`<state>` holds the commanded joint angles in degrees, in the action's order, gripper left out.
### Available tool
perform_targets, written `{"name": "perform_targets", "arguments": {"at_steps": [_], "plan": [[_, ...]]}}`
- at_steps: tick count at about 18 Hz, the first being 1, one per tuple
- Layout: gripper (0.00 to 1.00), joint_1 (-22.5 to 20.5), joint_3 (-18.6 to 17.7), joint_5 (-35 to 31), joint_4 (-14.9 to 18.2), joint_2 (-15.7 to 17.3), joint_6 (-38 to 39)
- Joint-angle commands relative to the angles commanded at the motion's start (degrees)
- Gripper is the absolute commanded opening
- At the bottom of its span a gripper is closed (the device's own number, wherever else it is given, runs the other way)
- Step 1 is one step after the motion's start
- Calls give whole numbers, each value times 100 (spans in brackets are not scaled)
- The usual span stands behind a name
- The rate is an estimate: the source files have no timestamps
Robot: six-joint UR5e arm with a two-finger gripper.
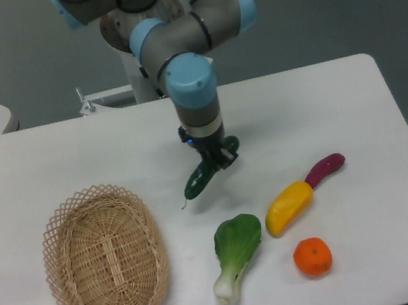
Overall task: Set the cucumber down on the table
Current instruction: 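Carry the held green cucumber with the gripper toward the bok choy and lower it, then set the cucumber on the table and open the gripper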
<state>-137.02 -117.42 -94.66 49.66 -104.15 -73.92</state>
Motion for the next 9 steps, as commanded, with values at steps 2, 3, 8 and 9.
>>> {"name": "perform_targets", "arguments": {"at_steps": [2,3,8,9], "plan": [[21,87,0,9,9,-9,-17],[21,123,0,9,9,-18,-18],[22,158,17,18,9,-88,-53],[23,158,17,18,9,-97,-53]]}}
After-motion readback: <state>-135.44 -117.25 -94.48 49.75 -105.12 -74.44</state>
